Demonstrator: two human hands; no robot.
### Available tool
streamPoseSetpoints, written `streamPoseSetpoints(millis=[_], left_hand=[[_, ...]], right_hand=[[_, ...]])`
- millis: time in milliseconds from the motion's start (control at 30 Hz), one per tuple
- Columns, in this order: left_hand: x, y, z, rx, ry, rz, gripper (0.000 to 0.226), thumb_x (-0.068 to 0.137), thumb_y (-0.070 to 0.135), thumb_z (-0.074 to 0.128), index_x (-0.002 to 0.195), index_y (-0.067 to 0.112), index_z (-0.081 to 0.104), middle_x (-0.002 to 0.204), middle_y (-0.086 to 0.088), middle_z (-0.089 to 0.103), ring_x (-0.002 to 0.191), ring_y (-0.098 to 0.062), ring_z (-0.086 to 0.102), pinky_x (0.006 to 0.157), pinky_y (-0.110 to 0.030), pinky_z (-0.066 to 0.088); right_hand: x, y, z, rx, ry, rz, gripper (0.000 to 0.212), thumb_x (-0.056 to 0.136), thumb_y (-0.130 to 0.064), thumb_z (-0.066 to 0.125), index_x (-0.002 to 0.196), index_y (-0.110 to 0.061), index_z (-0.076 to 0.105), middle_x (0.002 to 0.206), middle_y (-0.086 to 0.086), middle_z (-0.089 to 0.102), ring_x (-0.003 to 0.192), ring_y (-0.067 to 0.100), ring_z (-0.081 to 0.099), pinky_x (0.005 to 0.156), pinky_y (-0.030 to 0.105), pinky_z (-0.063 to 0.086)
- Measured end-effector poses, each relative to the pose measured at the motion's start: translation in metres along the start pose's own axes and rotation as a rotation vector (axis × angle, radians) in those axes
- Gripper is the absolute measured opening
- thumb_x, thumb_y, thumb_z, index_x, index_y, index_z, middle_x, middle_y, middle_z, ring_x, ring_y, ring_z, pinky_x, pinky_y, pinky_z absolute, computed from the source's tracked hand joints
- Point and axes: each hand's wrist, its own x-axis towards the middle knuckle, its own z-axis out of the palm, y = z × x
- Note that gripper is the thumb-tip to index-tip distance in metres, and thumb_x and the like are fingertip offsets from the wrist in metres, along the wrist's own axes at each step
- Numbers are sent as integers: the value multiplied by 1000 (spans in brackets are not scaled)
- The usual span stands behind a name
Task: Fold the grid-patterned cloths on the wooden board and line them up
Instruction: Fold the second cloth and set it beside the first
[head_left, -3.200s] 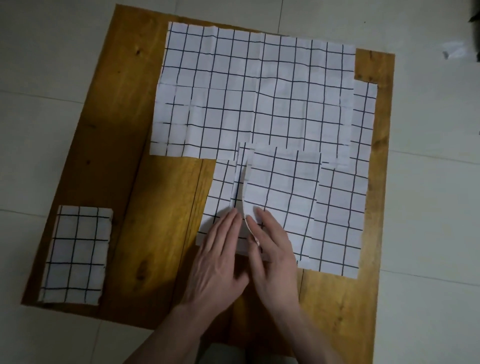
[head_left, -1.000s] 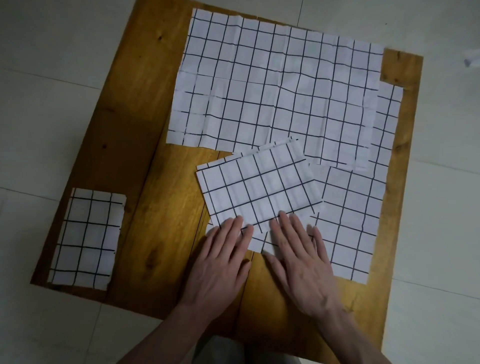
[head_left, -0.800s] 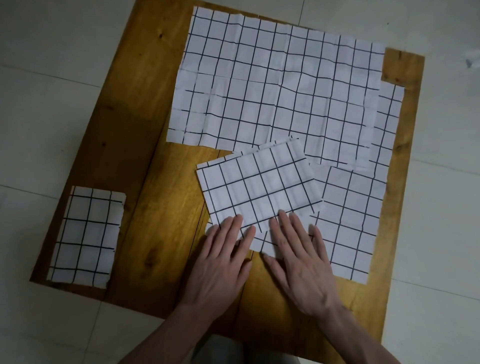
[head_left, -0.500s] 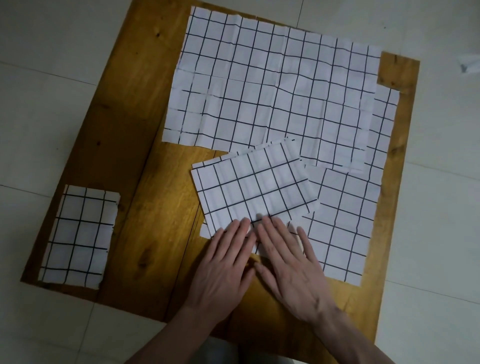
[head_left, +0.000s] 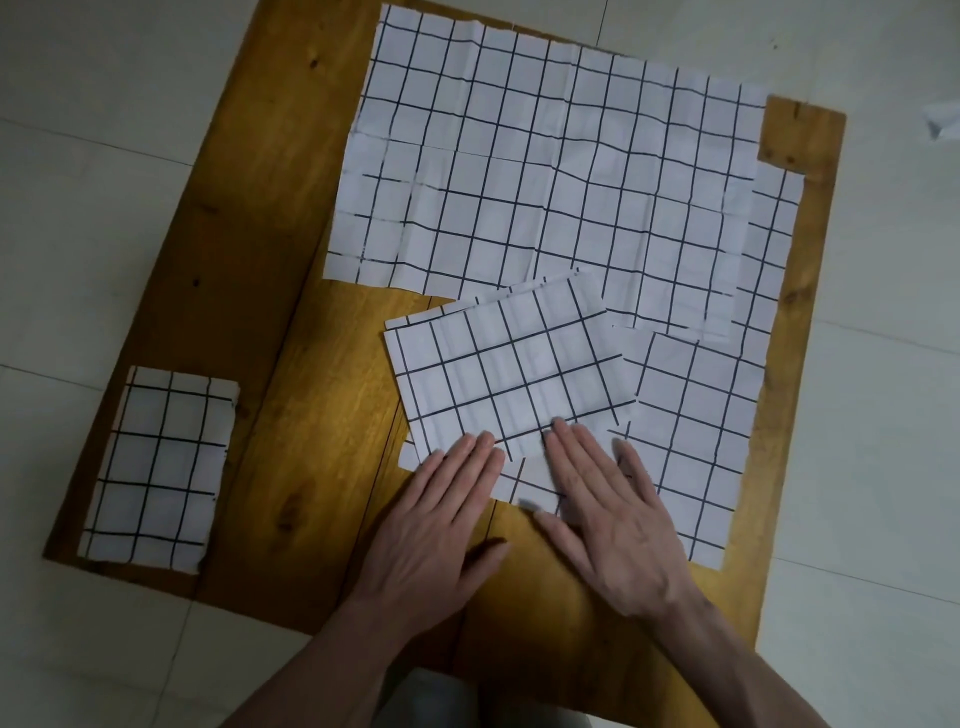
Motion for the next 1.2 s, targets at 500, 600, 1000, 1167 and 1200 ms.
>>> streamPoseSetpoints(millis=[500,600,1000,1167,1200], left_hand=[[-34,-40,-1,71,-28,-3,92,101,71,41,165,9,19,175,-7,10,162,-23,11,124,-51,25],[-40,-47,-2,93,-23,-2,93,101,72,41,165,9,20,175,-7,11,161,-22,12,124,-50,25],[-26,-29,1,-3,104,-63,73,107,55,40,159,4,37,170,-12,28,160,-26,18,127,-53,23],[0,18,-3,-152,140,-29,66,105,42,47,163,14,31,170,-3,30,159,-19,21,125,-47,29],[5,26,-3,-152,137,-27,66,105,42,47,163,15,30,170,-2,29,158,-19,24,124,-47,32]], right_hand=[[-3,33,-1,60,29,170,76,108,-63,14,167,-16,4,176,0,0,162,16,1,129,45,8],[-2,32,1,61,34,183,77,107,-62,17,167,-16,4,176,0,-1,162,16,0,129,45,8],[6,19,-12,163,147,267,62,108,-52,29,162,-20,34,171,-1,27,158,18,23,130,48,10],[22,7,-22,342,310,350,52,105,-36,51,153,-16,45,155,4,49,140,25,48,115,48,42],[25,4,-25,393,348,390,53,105,-32,57,153,-14,44,152,6,51,139,25,49,113,45,44]])
